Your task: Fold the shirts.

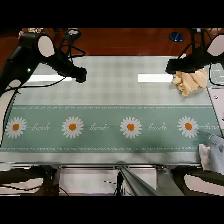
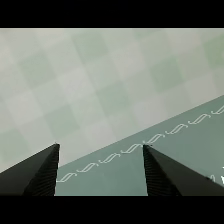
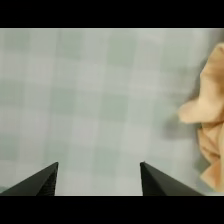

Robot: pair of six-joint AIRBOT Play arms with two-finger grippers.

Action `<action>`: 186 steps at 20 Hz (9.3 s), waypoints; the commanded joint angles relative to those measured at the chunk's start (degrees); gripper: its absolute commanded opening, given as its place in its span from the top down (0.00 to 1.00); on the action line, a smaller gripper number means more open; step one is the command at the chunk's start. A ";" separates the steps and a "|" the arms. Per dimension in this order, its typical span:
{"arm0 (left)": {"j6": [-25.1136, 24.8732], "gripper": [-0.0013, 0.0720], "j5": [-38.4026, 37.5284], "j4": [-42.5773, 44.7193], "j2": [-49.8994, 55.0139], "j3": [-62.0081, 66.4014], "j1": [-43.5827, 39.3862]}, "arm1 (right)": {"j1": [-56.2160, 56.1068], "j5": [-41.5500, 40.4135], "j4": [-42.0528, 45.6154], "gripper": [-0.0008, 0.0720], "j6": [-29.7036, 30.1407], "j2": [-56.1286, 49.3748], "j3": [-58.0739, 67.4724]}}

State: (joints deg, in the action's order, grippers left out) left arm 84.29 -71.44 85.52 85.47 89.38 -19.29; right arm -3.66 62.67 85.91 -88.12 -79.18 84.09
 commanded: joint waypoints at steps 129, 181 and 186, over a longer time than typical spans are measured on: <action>-28.63 0.95 2.43 -63.06 5.03 -41.86 16.90 | 33.86 4.85 -34.45 0.23 22.38 4.02 -44.70; -24.41 0.95 -5.75 -63.30 -13.40 -9.27 26.16 | 7.06 5.95 -18.58 0.95 13.20 25.81 -13.03; -16.98 0.95 -5.75 -62.82 -20.61 5.68 35.69 | 7.06 5.90 -8.92 0.95 6.67 32.39 0.15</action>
State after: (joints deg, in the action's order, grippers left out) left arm 62.81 -77.43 22.37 68.88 87.09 11.64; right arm 3.44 68.77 71.11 -77.32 -50.57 76.95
